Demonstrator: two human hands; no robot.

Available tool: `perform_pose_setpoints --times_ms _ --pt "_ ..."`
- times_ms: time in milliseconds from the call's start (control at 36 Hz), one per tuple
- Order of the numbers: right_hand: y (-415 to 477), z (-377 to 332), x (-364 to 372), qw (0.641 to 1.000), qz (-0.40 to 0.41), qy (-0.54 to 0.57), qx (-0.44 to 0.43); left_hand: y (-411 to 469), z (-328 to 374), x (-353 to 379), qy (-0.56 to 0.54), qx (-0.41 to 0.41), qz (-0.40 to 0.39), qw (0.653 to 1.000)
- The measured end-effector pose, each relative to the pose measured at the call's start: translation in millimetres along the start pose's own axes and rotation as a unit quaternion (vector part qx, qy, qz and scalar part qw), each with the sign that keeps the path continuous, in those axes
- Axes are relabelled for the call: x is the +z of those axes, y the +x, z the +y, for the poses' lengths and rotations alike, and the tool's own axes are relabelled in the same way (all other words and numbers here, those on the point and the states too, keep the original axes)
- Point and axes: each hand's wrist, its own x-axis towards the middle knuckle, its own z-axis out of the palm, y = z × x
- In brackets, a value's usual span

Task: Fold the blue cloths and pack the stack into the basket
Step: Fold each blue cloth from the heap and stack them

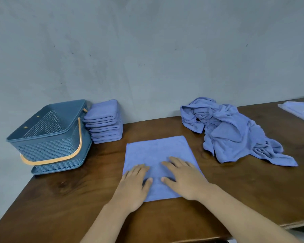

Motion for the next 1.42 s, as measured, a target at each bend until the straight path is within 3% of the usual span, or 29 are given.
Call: perform_pose_setpoints --times_ms 167,417,528,667,944,1028,1139,1250,1306,1417 --pt "-33.5 31.1 2.8 0.999 0.002 -0.026 0.034 -19.8 -10.2 4.0 0.058 -0.006 -0.035 0.998" --pt "-30.9 27.8 1.0 0.996 -0.021 -0.057 0.061 -17.4 -9.0 -3.3 0.058 -0.018 -0.082 0.995" --pt "-14.7 7.1 -13.4 0.995 0.014 -0.095 0.025 7.1 -7.4 -4.7 0.048 -0.008 0.000 0.999" --pt "20.6 -18.1 4.1 0.997 -0.040 -0.012 -0.059 43.3 -4.3 9.9 0.043 -0.016 -0.024 0.999" --pt "9.1 66.5 -7.2 0.997 -0.013 -0.032 0.071 38.9 -2.7 11.5 0.066 -0.034 -0.039 0.996" --pt "14.5 63.9 -15.5 0.995 -0.012 -0.062 0.072 40.2 -1.3 10.9 0.063 -0.036 -0.045 0.996" --pt "47.1 54.2 -26.2 0.996 0.050 -0.063 0.048 43.9 8.7 6.0 0.053 -0.023 -0.030 0.998" --pt "81.7 55.5 -17.8 1.000 -0.008 -0.011 -0.004 41.1 26.4 9.3 0.017 0.002 -0.025 1.000" --pt "89.0 64.8 -12.8 0.999 -0.037 -0.030 0.005 34.2 25.3 12.9 0.029 -0.001 -0.016 0.999" --pt "89.9 71.5 -8.0 0.998 -0.016 -0.051 0.045 15.8 8.1 14.1 0.049 -0.039 -0.005 0.998"
